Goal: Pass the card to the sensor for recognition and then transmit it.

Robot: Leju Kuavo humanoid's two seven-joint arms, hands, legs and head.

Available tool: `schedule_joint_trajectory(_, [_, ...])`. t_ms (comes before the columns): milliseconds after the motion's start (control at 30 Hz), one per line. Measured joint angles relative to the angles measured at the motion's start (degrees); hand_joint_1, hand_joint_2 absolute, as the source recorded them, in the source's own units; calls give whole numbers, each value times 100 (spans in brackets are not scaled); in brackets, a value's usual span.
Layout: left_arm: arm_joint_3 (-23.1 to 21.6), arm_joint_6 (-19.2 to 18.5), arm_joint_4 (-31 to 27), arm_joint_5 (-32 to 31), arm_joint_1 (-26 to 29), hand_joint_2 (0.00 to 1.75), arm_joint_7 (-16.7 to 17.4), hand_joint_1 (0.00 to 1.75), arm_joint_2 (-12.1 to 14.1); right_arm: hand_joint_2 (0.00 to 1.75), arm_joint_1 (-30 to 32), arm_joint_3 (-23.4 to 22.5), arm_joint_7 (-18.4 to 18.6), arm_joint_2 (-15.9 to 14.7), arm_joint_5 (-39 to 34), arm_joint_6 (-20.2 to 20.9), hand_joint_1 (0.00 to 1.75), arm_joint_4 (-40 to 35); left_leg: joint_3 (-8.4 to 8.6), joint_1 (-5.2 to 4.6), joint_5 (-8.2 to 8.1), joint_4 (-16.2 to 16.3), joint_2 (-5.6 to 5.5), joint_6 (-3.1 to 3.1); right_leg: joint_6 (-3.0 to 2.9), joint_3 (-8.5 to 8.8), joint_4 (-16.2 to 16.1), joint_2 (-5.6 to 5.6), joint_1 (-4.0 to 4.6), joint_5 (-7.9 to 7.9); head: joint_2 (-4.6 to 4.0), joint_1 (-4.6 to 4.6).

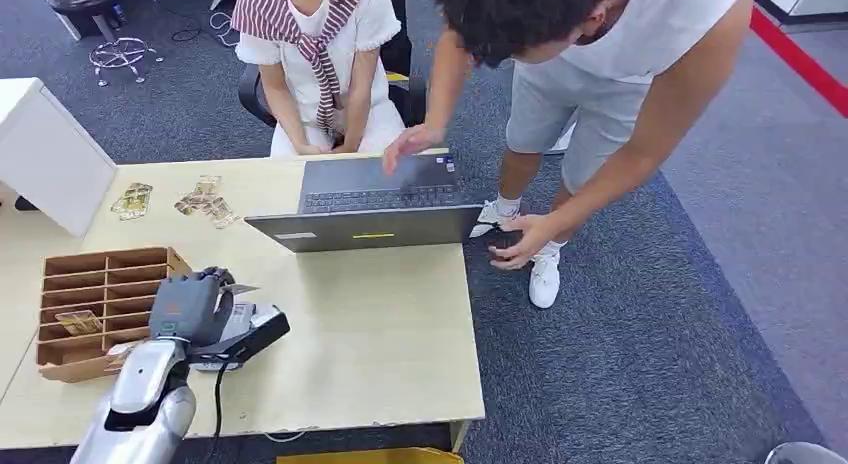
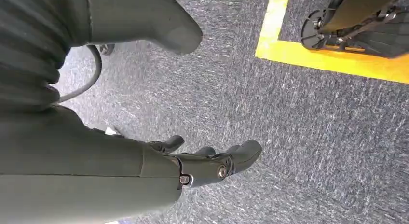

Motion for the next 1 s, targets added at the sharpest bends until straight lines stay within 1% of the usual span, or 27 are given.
schedule_joint_trajectory(167, [-2,74,-265,-4,253,175,2,175,109,175,17,-7,0,0,-15,-17,0,2,-1,0,0,0,-2,0,0,0,0,-1,0,-1,2,-2])
schedule_joint_trajectory(333, [-2,129,-560,-105,521,175,107,175,230,175,26,-35,-9,0,-96,-20,0,0,-1,0,-1,-1,-1,0,0,0,0,-1,0,-1,0,-2])
schedule_joint_trajectory(433, [-2,131,-654,-109,619,175,114,175,297,175,35,-46,-9,0,-90,-33,0,0,-1,0,-1,-1,-2,0,0,0,0,-1,0,-1,2,-2])
schedule_joint_trajectory(567, [-2,103,-689,-144,677,175,142,175,370,175,36,-50,2,-2,-90,-39,0,0,-1,0,0,-1,-2,0,0,1,0,-1,0,-1,2,-2])
schedule_joint_trajectory(767, [-2,-107,-693,-223,748,175,232,175,475,175,39,-52,26,-7,-81,-33,0,0,-1,1,0,-1,-2,0,0,0,0,-1,0,-1,2,-2])
schedule_joint_trajectory(1000, [-2,-197,-693,-234,759,175,300,175,527,175,39,-52,39,-9,-81,-33,0,0,-1,1,0,-1,-2,0,0,0,0,-1,0,-1,0,-2])
